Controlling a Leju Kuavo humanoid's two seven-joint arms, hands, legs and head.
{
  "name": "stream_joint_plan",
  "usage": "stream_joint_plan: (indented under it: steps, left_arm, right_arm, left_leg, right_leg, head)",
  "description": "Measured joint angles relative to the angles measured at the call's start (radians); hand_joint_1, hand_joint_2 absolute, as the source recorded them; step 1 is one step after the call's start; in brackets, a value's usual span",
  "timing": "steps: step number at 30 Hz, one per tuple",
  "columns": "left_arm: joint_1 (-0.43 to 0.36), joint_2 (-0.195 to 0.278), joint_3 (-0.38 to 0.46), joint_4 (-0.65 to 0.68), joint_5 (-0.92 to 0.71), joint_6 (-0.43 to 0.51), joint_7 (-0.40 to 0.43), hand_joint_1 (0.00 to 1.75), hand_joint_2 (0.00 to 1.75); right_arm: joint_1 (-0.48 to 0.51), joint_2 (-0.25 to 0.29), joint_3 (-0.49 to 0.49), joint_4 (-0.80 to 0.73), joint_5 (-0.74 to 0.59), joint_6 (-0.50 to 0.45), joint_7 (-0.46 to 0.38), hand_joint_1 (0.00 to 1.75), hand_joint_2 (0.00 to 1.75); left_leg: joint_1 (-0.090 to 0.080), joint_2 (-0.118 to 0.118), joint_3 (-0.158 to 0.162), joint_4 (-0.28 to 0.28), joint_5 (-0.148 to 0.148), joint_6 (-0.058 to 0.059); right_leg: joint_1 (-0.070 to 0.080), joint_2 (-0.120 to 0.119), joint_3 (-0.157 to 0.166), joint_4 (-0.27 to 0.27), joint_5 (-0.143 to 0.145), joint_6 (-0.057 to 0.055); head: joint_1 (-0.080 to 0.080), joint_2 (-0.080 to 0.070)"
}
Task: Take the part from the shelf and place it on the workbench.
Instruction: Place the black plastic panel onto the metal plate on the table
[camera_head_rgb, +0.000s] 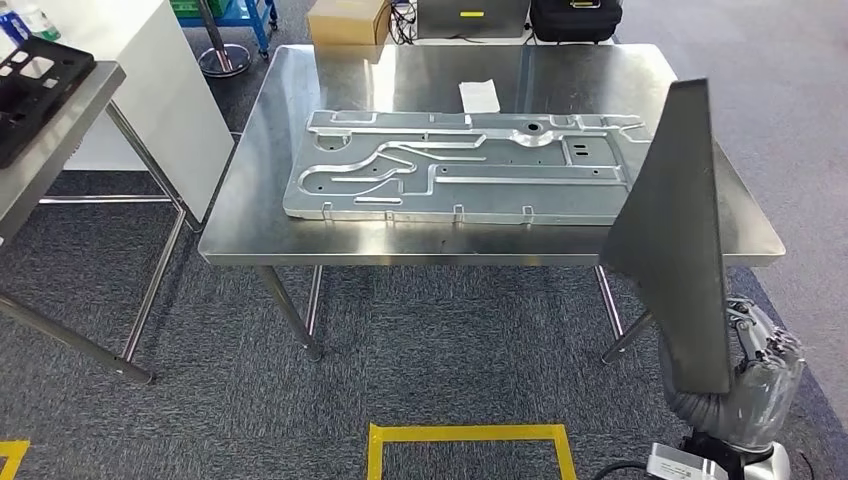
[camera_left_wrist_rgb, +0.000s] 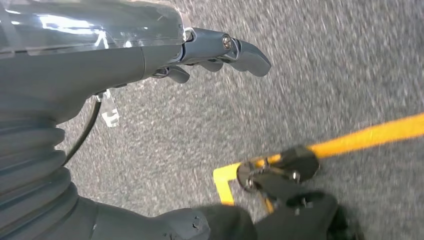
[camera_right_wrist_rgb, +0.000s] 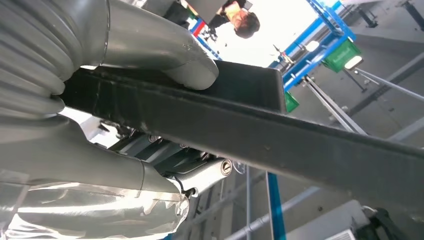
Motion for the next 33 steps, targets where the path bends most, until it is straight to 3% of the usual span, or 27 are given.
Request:
stream_joint_plan:
  steps: [1,2,3,5,6,8,9,10,12,13,14,15,16,18,19,20,22,23,24,26,28,29,31,32,33]
  left_arm:
    - [0.001,0.000,0.001,0.000,0.000,0.000,0.000,0.00,1.75]
    - [0.003,0.000,0.002,0.000,0.001,0.000,-0.001,0.00,1.75]
    - [0.005,0.000,0.002,0.000,0.001,0.000,-0.001,0.00,1.75]
    - [0.007,-0.001,0.002,0.000,0.001,-0.004,-0.001,0.00,1.75]
    - [0.007,0.001,0.002,0.001,0.001,-0.007,0.000,0.00,1.75]
    - [0.004,0.003,0.003,0.001,0.001,-0.012,0.002,0.00,1.75]
    - [0.002,0.004,0.003,0.002,0.001,-0.013,0.002,0.00,1.75]
    - [0.001,0.003,0.003,0.002,0.000,-0.014,0.003,0.00,1.75]
    - [-0.002,0.001,0.003,0.001,0.000,-0.014,0.003,0.00,1.75]
    - [-0.003,0.001,0.003,0.001,0.000,-0.014,0.003,0.00,1.75]
    - [-0.004,0.000,0.003,0.001,0.001,-0.014,0.003,0.00,1.75]
    - [-0.005,0.000,0.003,0.001,0.003,-0.013,0.002,0.00,1.75]
    - [-0.007,0.000,0.004,0.001,0.004,-0.013,0.001,0.00,1.75]
    - [-0.009,0.000,0.005,0.001,0.005,-0.013,0.002,0.00,1.75]
    - [-0.007,0.000,0.005,0.001,0.005,-0.013,0.004,0.00,1.75]
    - [-0.002,0.001,0.005,0.001,0.005,-0.013,0.006,0.00,1.75]
    - [0.011,0.008,0.005,0.004,0.007,-0.012,0.008,0.00,1.75]
    - [0.016,0.011,0.005,0.005,0.008,-0.011,0.008,0.00,1.75]
    - [0.019,0.014,0.005,0.006,0.009,-0.011,0.009,0.00,1.75]
    - [0.014,0.012,0.006,0.006,0.011,-0.012,0.009,0.00,1.75]
    - [0.005,0.010,0.007,0.006,0.016,-0.014,0.009,0.00,1.75]
    - [0.003,0.009,0.009,0.006,0.019,-0.015,0.010,0.00,1.75]
    - [0.002,0.009,0.011,0.006,0.022,-0.016,0.012,0.00,1.75]
    - [0.003,0.009,0.012,0.006,0.023,-0.016,0.013,0.00,1.75]
    - [0.004,0.008,0.012,0.006,0.024,-0.016,0.013,0.00,1.75]
  right_arm:
    - [0.000,0.000,0.001,0.002,0.001,0.000,0.000,1.75,1.75]
    - [0.000,0.000,0.003,0.003,0.001,0.000,0.000,1.75,1.75]
    - [0.000,0.000,0.004,0.004,0.002,0.000,0.001,1.75,1.75]
    - [0.000,0.000,0.006,0.005,0.003,0.001,0.001,1.75,1.75]
    - [-0.002,0.000,0.007,0.007,0.004,0.001,0.001,1.75,1.75]
    - [-0.004,0.000,0.008,0.012,0.006,0.002,0.002,1.75,1.75]
    - [-0.004,0.001,0.008,0.013,0.008,0.002,0.003,1.75,1.75]
    - [-0.004,0.001,0.009,0.013,0.010,0.003,0.004,1.75,1.75]
    - [-0.004,0.001,0.009,0.012,0.011,0.003,0.006,1.75,1.75]
    - [-0.005,0.001,0.009,0.012,0.012,0.003,0.007,1.75,1.75]
    - [-0.005,0.001,0.009,0.012,0.012,0.003,0.008,1.75,1.75]
    - [-0.006,0.002,0.009,0.012,0.013,0.002,0.008,1.75,1.75]
    - [-0.007,0.002,0.009,0.013,0.013,0.002,0.008,1.75,1.75]
    - [-0.007,0.003,0.009,0.013,0.014,0.001,0.008,1.75,1.75]
    - [-0.007,0.003,0.009,0.013,0.015,0.001,0.008,1.75,1.75]
    - [-0.007,0.003,0.009,0.013,0.015,0.001,0.009,1.75,1.75]
    - [-0.005,0.003,0.009,0.015,0.015,0.000,0.010,1.75,1.75]
    - [-0.003,0.003,0.009,0.016,0.016,0.000,0.010,1.75,1.75]
    - [-0.002,0.004,0.009,0.017,0.016,-0.001,0.011,1.75,1.75]
    - [0.001,0.004,0.009,0.016,0.017,-0.002,0.012,1.75,1.75]
    - [0.002,0.004,0.008,0.013,0.017,-0.004,0.012,1.75,1.75]
    - [0.002,0.004,0.007,0.012,0.017,-0.004,0.012,1.75,1.75]
    - [0.003,0.004,0.007,0.012,0.017,-0.005,0.011,1.75,1.75]
    - [0.005,0.004,0.007,0.012,0.017,-0.005,0.011,1.75,1.75]
    - [0.006,0.004,0.007,0.012,0.017,-0.005,0.011,1.75,1.75]
  left_leg:
    - [0.003,0.000,0.006,0.001,-0.005,-0.005]
    - [0.007,-0.001,0.014,0.001,-0.011,-0.012]
    - [0.014,-0.001,0.025,0.002,-0.019,-0.021]
    - [0.030,0.000,0.055,0.004,-0.041,-0.044]
    - [0.035,0.000,0.068,0.005,-0.053,-0.058]
    - [0.033,0.005,0.083,-0.001,-0.072,-0.081]
    - [0.032,0.006,0.091,-0.004,-0.073,-0.089]
    - [0.032,0.007,0.091,0.003,-0.067,-0.097]
    - [0.039,-0.009,0.055,0.092,-0.028,-0.103]
    - [0.039,-0.019,0.009,0.165,-0.013,-0.100]
    - [0.036,-0.029,-0.044,0.241,-0.019,-0.093]
    - [0.028,-0.034,-0.095,0.298,-0.050,-0.086]
    - [0.019,-0.036,-0.139,0.332,-0.100,-0.078]
    - [0.000,-0.040,-0.196,0.333,-0.200,-0.056]
    - [-0.010,-0.044,-0.213,0.305,-0.209,-0.040]
    - [-0.021,-0.050,-0.224,0.261,-0.172,-0.018]
    - [-0.051,-0.080,-0.237,0.149,0.022,0.029]
    - [-0.063,-0.094,-0.239,0.111,0.108,0.040]
    - [-0.072,-0.104,-0.239,0.090,0.161,0.043]
    - [-0.072,-0.102,-0.232,0.085,0.165,0.036]
    - [-0.066,-0.097,-0.216,0.073,0.155,0.041]
    - [-0.062,-0.094,-0.206,0.068,0.148,0.044]
    - [-0.057,-0.088,-0.194,0.067,0.133,0.046]
    - [-0.056,-0.087,-0.189,0.068,0.125,0.044]
    - [-0.054,-0.086,-0.182,0.070,0.117,0.041]
  right_leg:
    - [-0.005,0.001,-0.036,0.049,-0.013,0.006]
    - [-0.011,0.001,-0.057,0.070,-0.008,0.013]
    - [-0.017,0.000,-0.060,0.056,0.014,0.021]
    - [-0.032,-0.009,-0.017,-0.059,0.090,0.042]
    - [-0.034,-0.016,0.003,-0.113,0.113,0.048]
    - [-0.031,-0.025,0.016,-0.159,0.118,0.028]
    - [-0.027,-0.023,0.013,-0.155,0.103,0.009]
    - [-0.025,-0.017,0.018,-0.151,0.093,-0.010]
    - [-0.021,-0.008,0.043,-0.155,0.074,-0.031]
    - [-0.016,-0.004,0.062,-0.160,0.064,-0.039]
    - [-0.012,-0.003,0.084,-0.169,0.054,-0.046]
    - [-0.007,-0.001,0.107,-0.178,0.044,-0.051]
    - [-0.001,0.003,0.132,-0.187,0.034,-0.055]
    - [0.015,0.015,0.184,-0.201,0.009,-0.062]
    - [0.024,0.021,0.209,-0.205,-0.006,-0.066]
    - [0.032,0.028,0.231,-0.208,-0.022,-0.070]
    - [0.043,0.042,0.260,-0.204,-0.054,-0.074]
    - [0.044,0.050,0.267,-0.201,-0.070,-0.073]
    - [0.043,0.058,0.271,-0.198,-0.083,-0.070]
    - [0.040,0.065,0.280,-0.199,-0.102,-0.062]
    - [0.040,0.045,0.271,-0.165,-0.131,-0.050]
    - [0.039,0.030,0.248,-0.118,-0.154,-0.043]
    - [0.030,0.015,0.159,0.016,-0.200,-0.031]
    - [0.025,0.014,0.117,0.064,-0.203,-0.025]
    - [0.020,0.013,0.089,0.080,-0.184,-0.021]
  head:
    - [0.000,0.000]
    - [-0.001,0.000]
    - [-0.001,0.000]
    - [0.001,0.000]
    - [0.004,0.000]
    - [0.011,0.000]
    - [0.012,0.000]
    - [0.009,0.000]
    - [0.001,0.000]
    - [-0.002,0.000]
    - [-0.005,0.000]
    - [-0.008,0.000]
    - [-0.011,0.000]
    - [-0.013,0.000]
    - [-0.015,0.000]
    - [-0.017,0.000]
    - [-0.011,0.000]
    - [-0.008,0.000]
    - [-0.004,0.000]
    - [-0.006,0.000]
    - [-0.007,0.000]
    - [-0.006,0.000]
    - [-0.006,0.000]
    - [-0.006,0.000]
    - [-0.006,0.000]
